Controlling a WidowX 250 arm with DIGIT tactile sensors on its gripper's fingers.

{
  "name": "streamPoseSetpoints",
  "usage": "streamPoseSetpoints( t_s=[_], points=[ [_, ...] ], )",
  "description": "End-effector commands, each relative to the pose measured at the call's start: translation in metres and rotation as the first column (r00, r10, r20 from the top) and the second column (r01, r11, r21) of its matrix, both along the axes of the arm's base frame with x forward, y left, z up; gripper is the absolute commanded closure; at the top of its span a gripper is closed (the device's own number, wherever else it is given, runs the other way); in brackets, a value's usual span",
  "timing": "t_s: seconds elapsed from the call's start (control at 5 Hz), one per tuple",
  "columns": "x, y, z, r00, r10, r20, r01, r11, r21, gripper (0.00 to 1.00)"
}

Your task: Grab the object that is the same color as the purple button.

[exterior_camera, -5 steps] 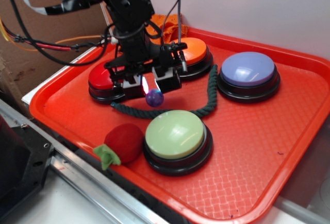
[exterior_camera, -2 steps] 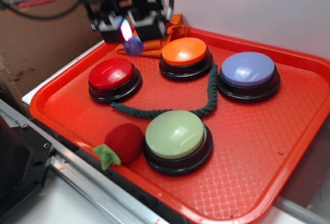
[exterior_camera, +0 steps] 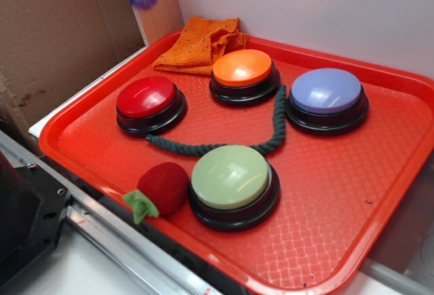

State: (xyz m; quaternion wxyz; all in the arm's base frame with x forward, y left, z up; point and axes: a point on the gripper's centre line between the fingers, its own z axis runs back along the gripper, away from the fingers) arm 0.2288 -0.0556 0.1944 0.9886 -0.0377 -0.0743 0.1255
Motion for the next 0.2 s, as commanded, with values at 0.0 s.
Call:
streamPoseSetpoints(
  t_s=[0.0],
  points=[
    [0.0170,-0.0030,0.0219,0.999,-0.043,-0.020,0.043,0.999,-0.023,1.00]
  ],
)
